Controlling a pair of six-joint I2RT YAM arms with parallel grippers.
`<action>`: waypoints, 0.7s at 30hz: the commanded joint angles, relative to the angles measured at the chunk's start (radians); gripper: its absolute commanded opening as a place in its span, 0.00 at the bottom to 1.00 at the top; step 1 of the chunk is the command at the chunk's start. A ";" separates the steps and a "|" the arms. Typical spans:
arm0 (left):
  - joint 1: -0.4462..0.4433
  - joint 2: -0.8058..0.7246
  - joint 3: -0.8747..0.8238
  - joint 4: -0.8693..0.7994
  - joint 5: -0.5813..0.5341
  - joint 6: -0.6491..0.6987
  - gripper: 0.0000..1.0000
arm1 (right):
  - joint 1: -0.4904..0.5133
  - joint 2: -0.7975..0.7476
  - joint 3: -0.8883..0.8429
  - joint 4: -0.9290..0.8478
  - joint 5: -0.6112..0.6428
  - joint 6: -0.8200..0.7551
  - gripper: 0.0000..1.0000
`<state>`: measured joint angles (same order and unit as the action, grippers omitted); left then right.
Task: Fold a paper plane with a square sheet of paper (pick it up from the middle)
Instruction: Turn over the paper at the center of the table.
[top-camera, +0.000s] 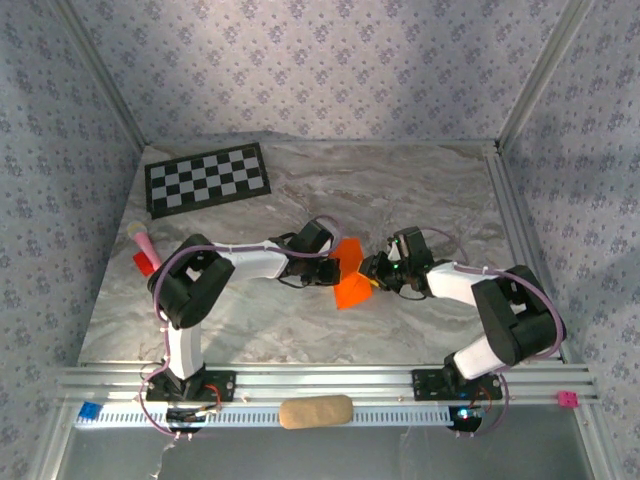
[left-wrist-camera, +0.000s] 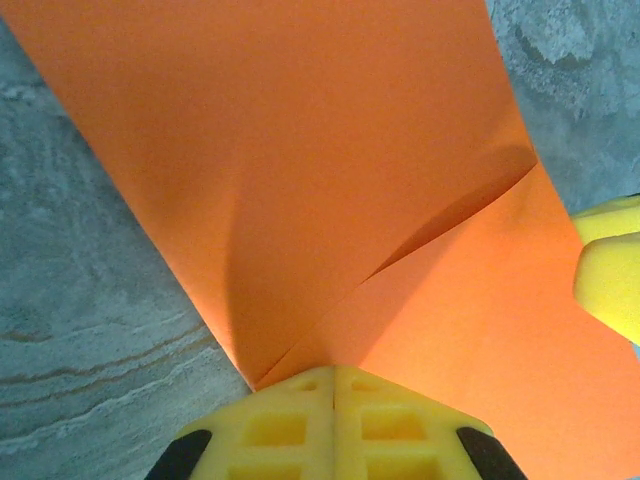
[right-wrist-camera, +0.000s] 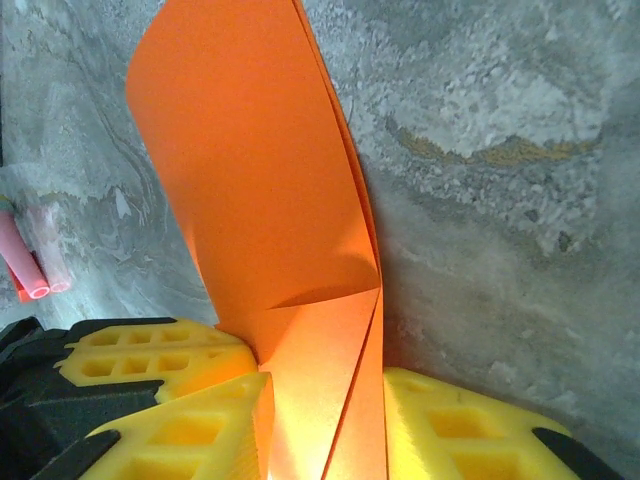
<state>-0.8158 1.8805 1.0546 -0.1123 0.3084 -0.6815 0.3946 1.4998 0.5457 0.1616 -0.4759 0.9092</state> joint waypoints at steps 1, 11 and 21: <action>-0.007 -0.011 -0.022 -0.035 -0.016 -0.002 0.06 | -0.007 0.022 -0.009 0.046 -0.034 0.000 0.32; -0.006 -0.015 -0.029 -0.030 -0.018 -0.005 0.06 | -0.034 0.075 0.003 0.085 -0.082 -0.046 0.28; -0.007 -0.023 -0.036 -0.026 -0.022 -0.013 0.06 | -0.040 0.115 -0.007 0.157 -0.115 -0.051 0.23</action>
<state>-0.8165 1.8721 1.0412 -0.1013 0.3050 -0.6823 0.3603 1.6012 0.5434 0.2893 -0.5674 0.8783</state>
